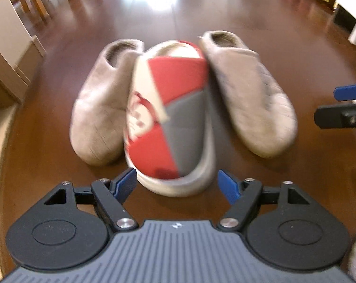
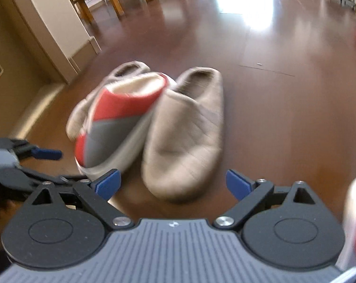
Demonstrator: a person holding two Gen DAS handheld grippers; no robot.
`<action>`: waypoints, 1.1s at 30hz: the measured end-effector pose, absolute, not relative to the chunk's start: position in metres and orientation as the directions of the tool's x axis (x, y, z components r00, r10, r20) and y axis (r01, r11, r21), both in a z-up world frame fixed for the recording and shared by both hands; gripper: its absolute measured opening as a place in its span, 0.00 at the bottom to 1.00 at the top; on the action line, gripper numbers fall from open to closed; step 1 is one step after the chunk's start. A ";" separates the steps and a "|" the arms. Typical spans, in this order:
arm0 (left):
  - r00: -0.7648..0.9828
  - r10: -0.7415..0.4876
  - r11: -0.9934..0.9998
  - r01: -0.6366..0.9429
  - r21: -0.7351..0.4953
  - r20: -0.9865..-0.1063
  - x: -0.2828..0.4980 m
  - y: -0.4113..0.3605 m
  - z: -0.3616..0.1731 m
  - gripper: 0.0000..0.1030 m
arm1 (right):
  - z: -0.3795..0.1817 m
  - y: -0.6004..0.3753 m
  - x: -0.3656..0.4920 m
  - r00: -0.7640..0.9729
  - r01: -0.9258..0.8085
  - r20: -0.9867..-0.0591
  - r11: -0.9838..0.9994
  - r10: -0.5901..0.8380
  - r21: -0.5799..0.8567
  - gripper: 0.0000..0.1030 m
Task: Organize scattered shoes
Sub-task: 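Carry the monkey-print slipper with the right tool and set it down, then grasp the second monkey-print slipper with the right tool and place it beside its mate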
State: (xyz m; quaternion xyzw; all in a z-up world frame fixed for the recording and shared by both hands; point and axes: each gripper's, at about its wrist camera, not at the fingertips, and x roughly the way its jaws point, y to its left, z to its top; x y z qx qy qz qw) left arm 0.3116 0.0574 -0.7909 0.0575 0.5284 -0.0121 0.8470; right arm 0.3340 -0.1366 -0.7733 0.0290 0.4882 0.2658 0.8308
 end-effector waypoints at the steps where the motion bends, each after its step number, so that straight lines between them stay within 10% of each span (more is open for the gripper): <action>1: 0.445 0.039 0.993 0.081 0.084 -0.895 0.318 0.060 -0.793 0.77 | -0.772 -0.132 0.338 0.383 -0.402 -0.789 0.856 0.480 0.326 0.92; 24: 0.460 -0.050 0.990 0.137 0.015 -0.887 0.316 0.064 -0.823 0.74 | -0.804 0.031 0.442 0.180 -0.642 -0.808 0.689 0.561 0.335 0.68; 28: 0.461 -0.053 0.990 0.141 0.014 -0.886 0.316 0.065 -0.826 0.72 | -0.819 0.045 0.446 0.116 -0.651 -0.798 0.652 0.592 0.389 0.30; 33: 0.468 -0.086 0.986 0.167 -0.007 -0.880 0.303 0.061 -0.812 0.70 | -0.799 0.038 0.422 0.099 -0.725 -0.731 0.552 0.675 0.411 0.18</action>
